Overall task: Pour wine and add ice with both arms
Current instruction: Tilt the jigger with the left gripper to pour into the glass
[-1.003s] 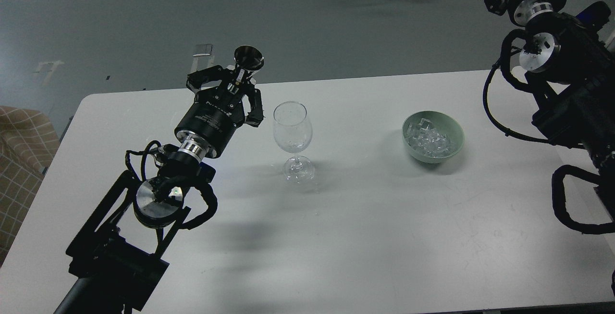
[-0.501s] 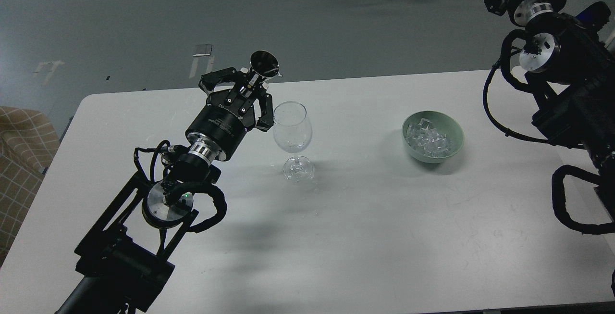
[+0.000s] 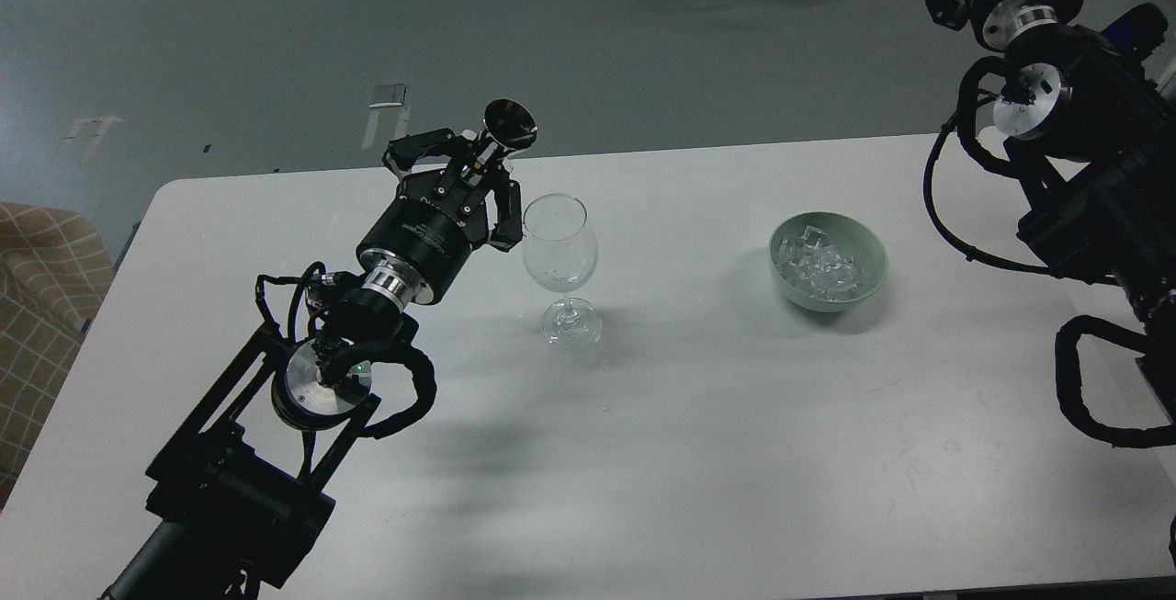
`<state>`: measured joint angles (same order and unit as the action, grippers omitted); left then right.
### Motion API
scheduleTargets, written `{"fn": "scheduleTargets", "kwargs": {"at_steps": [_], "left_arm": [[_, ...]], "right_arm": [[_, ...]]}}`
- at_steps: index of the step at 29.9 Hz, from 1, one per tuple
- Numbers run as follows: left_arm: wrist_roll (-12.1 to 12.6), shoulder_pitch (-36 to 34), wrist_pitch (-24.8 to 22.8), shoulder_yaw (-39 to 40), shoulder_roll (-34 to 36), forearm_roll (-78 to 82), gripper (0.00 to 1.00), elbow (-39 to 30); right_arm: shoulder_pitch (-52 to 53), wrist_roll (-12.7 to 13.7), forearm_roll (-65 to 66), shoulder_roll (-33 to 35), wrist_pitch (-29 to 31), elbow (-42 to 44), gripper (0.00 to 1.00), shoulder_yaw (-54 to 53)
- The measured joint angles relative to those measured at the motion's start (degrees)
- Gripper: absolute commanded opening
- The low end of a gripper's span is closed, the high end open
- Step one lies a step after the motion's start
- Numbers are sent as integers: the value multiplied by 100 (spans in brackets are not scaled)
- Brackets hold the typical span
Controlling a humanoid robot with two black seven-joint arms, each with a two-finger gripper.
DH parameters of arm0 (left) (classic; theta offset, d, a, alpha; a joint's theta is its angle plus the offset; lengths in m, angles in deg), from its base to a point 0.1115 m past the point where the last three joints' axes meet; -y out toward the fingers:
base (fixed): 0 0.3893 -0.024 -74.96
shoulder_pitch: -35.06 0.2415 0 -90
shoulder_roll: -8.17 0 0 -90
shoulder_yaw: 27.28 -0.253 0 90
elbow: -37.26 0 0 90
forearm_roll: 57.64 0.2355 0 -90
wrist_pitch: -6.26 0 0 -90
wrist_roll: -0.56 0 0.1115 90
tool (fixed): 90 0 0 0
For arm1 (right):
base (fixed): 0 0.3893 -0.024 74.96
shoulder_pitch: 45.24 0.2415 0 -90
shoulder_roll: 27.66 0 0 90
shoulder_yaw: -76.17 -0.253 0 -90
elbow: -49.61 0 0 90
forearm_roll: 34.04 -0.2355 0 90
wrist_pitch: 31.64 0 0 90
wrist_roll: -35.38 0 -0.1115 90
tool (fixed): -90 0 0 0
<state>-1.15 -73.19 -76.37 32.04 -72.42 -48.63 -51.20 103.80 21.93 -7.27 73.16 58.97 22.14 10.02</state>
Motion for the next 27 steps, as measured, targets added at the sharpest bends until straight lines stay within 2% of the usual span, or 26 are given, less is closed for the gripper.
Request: {"fn": "scheduleTargets", "kwargs": {"at_steps": [27], "left_arm": [[49, 4, -32, -119, 51, 730, 9, 97]], "right_arm": [[-2, 0, 0, -24, -9, -5, 100, -4]]}}
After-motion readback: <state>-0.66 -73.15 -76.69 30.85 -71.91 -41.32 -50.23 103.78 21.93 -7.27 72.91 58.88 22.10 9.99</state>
